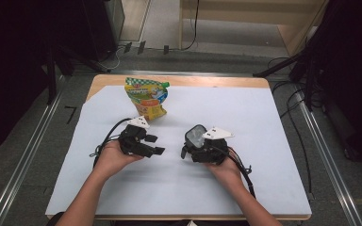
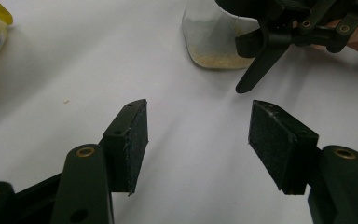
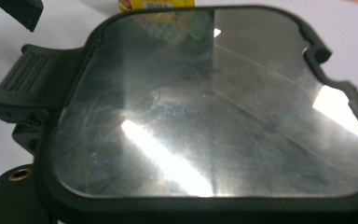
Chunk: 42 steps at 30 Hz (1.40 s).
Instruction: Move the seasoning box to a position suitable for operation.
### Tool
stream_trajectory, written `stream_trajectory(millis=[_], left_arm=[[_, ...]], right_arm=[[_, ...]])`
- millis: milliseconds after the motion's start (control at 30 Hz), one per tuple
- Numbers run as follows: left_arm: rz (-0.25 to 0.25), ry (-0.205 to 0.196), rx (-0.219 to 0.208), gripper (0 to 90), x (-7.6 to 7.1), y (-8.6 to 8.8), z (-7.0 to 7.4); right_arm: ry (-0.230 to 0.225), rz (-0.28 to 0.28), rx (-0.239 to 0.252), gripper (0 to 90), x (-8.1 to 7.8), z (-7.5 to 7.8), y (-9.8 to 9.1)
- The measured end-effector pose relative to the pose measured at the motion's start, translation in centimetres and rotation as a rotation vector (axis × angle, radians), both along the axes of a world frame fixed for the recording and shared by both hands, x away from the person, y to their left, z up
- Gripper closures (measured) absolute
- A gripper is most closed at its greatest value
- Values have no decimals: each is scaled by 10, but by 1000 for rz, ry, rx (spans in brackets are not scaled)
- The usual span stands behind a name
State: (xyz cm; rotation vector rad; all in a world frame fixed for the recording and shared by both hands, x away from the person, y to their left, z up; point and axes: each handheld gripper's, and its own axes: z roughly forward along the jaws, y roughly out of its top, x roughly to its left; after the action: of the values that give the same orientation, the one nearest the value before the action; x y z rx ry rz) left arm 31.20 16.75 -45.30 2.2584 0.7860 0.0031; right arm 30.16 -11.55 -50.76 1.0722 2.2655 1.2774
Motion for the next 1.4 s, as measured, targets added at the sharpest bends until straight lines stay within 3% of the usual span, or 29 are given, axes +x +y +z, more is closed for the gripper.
stream_trajectory(millis=[267,400,500,600,767,833,900,1000,1067,1133,1200,1233,1400], left_arm=[[-18,2,2,397,-2,-8,-1],[-27,4,5,397,-3,-12,-2],[-26,-2,-2,397,-3,-12,-1],[-32,-11,-4,426,-3,-11,0],[-42,-18,-18,468,-2,-16,0],[-50,-1,-4,477,0,-20,3],[-62,-9,12,498,2,-24,7],[-85,-15,-5,532,5,-29,13],[-97,-21,0,580,7,-33,13],[-101,-3,-8,660,10,-36,12],[-100,-14,7,740,12,-37,10],[-94,-14,7,805,12,-38,7],[-100,-13,-14,900,11,-41,3]], right_arm=[[128,20,-5,127,-5,9,-14],[140,22,-2,134,-10,14,-21],[175,28,-7,148,-15,18,-30],[165,30,-24,201,-21,24,-41],[128,36,10,368,-29,36,-58],[117,41,11,410,-31,38,-61],[103,43,12,467,-33,41,-63],[88,32,35,537,-34,45,-66],[58,34,43,612,-34,48,-67],[43,46,20,647,-34,50,-66],[35,56,7,722,-34,50,-65],[54,73,30,792,-32,49,-66],[65,76,31,900,-30,45,-69]])
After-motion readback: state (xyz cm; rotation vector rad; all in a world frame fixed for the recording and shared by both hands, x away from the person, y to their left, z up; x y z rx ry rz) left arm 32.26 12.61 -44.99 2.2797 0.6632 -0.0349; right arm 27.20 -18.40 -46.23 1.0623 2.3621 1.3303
